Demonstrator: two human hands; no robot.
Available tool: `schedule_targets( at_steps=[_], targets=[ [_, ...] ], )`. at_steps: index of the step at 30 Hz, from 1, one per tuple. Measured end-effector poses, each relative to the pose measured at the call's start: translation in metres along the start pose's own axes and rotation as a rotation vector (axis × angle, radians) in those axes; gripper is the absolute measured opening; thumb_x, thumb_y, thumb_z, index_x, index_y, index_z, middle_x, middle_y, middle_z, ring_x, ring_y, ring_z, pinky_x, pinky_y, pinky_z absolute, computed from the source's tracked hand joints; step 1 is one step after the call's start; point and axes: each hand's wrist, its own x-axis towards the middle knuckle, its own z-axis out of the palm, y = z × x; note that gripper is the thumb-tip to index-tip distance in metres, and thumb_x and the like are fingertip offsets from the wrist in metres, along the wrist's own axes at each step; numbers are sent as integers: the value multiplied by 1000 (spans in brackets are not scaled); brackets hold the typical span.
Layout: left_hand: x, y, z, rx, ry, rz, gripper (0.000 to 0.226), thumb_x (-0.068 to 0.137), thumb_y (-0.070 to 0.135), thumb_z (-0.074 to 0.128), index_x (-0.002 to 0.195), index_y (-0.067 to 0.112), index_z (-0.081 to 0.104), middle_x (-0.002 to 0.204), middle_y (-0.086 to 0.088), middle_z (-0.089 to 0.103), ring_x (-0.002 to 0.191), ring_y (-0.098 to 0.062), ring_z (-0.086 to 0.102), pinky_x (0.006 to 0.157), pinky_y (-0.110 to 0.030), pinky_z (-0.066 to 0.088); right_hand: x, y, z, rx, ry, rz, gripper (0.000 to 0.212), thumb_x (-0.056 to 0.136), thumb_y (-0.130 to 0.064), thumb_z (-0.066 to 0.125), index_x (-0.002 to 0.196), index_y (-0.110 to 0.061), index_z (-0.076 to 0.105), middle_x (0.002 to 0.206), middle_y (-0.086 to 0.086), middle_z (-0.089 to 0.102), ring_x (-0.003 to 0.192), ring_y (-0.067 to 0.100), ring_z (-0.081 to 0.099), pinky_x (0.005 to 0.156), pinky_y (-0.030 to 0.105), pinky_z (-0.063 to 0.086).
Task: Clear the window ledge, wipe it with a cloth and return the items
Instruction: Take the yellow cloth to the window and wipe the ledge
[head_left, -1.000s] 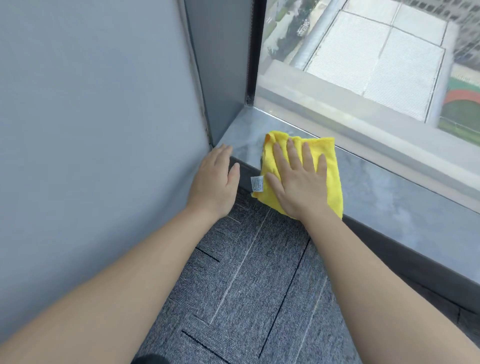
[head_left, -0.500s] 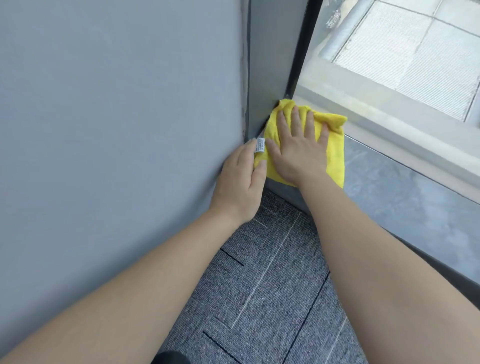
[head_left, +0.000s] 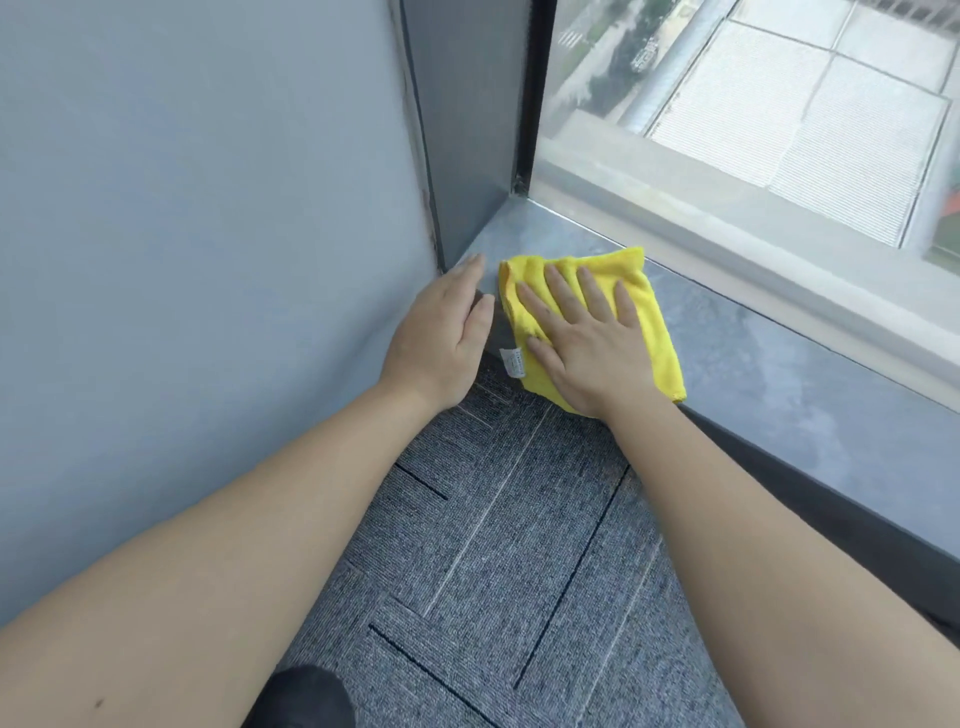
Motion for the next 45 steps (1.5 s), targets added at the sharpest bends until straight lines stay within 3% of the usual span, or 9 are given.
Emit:
schedule_targets(
  at_steps=[12,15,21,24,28,31,39,42,45],
  targets=[
    [12,-6,2,-16,16,-13,55,82,28,25,130,5,40,145,-13,38,135,-21,32,103,-12,14,31,-10,-4,216,26,528,59,93,-53,16,146,-34,-2,158,-2,-12,143,36,-18,108,64,-13],
    [14,-8,0,-17,19,-19,56,82,28,25,131,5,39,145,-13,36,136,-20,32,106,-16,16,41,-19,-4,179,48,460,57,93,-54,16,145,-37,1,159,-1,-11,143,38,-17,108,65,-12],
    [24,0,8,-12,4,-7,56,82,29,24,129,4,41,144,-15,38,135,-22,33,109,-22,17,12,5,-5,27,33,94,50,95,-48,16,143,-42,3,159,-6,-4,146,25,-9,115,52,-6],
    [29,6,22,13,-40,30,56,83,30,23,129,4,42,143,-17,39,136,-24,32,111,-26,16,-14,24,-1,26,30,81,51,95,-47,18,144,-41,5,159,-6,-1,147,21,-6,117,47,-5],
    [32,12,40,131,-103,127,67,80,45,16,128,8,44,143,-15,41,135,-27,32,112,-32,16,-44,50,4,47,39,274,56,93,-53,17,145,-38,2,159,-6,-1,147,22,-6,117,48,-5],
    [33,14,49,258,-173,154,59,81,40,21,131,16,41,147,-8,36,139,-26,22,114,-39,6,-51,55,6,110,43,513,63,90,-58,22,145,-37,0,159,-6,-5,146,27,-10,113,57,-9],
    [34,3,52,365,-202,247,73,73,51,6,132,24,40,149,-3,34,140,-27,19,114,-43,4,-1,27,-1,312,94,944,68,90,-58,20,147,-26,1,158,6,-11,141,43,-18,102,73,-10],
    [34,2,51,328,-202,256,75,73,51,5,131,22,41,148,-4,35,140,-27,20,114,-43,5,8,16,0,280,103,892,66,91,-54,20,147,-24,1,158,8,-11,141,43,-17,103,72,-9],
    [35,7,49,215,-189,205,73,75,51,8,131,18,41,146,-6,39,139,-27,22,114,-43,6,-5,16,2,185,85,658,58,93,-51,17,146,-33,0,159,2,-9,143,38,-15,105,69,-10]
  ],
)
